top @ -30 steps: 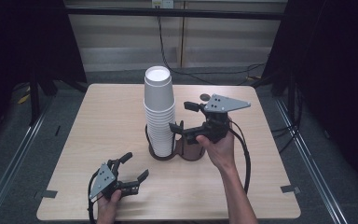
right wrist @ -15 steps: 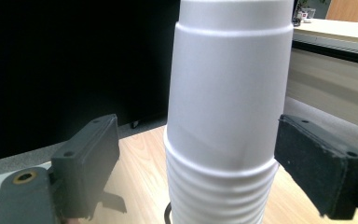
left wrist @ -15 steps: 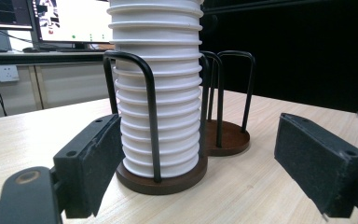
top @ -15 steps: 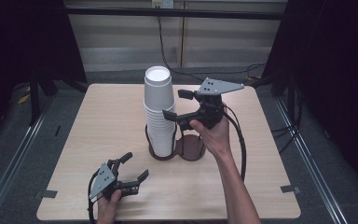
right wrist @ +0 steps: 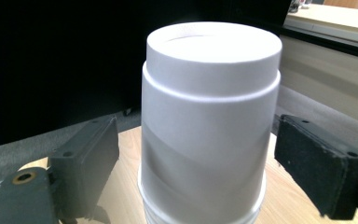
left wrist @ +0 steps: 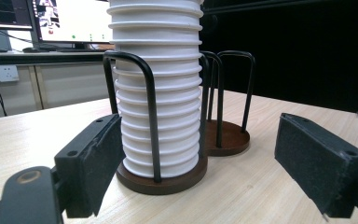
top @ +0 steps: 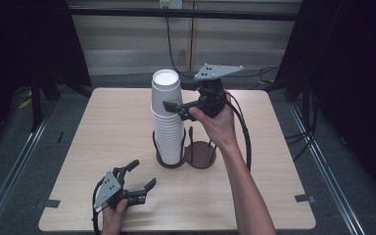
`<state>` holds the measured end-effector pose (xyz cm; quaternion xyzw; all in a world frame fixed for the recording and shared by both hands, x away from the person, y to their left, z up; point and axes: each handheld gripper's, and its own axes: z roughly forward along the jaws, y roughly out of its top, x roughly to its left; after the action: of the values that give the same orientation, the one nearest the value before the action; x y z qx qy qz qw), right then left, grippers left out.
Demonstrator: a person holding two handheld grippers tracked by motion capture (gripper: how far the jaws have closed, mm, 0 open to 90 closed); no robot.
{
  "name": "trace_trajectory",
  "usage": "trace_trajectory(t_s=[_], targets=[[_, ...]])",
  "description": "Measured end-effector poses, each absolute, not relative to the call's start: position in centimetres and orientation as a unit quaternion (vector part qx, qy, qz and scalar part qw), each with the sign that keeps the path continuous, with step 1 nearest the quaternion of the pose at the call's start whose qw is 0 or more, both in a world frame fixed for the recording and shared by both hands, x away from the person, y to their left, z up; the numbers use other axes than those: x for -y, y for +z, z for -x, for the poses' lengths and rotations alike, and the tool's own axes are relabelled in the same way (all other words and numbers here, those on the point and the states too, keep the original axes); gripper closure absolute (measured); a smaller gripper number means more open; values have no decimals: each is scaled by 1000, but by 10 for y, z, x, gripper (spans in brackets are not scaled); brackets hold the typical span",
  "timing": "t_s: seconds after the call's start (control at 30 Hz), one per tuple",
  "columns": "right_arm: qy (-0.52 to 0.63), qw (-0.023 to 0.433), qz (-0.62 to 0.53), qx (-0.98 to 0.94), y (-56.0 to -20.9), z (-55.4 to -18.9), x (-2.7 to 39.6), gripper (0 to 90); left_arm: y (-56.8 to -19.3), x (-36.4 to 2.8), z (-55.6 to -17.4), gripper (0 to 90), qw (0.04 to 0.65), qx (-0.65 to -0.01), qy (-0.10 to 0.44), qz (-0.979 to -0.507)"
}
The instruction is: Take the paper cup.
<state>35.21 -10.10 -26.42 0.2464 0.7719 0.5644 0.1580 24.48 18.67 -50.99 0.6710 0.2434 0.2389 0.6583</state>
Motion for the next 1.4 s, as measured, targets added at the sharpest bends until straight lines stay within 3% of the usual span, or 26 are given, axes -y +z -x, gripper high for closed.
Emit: trace_trajectory(t_s=[0.8, 0.97, 1.4], targets=[[523, 163, -246, -800, -246, -376, 71, 136, -510, -186, -245, 154, 660, -244, 238, -670], [513, 175, -246, -804, -248, -376, 67, 192, -510, -187, -245, 155, 658, -243, 239, -671], [528, 172, -247, -794, -242, -375, 69, 199, -510, -187, -245, 154, 658, -243, 239, -671]])
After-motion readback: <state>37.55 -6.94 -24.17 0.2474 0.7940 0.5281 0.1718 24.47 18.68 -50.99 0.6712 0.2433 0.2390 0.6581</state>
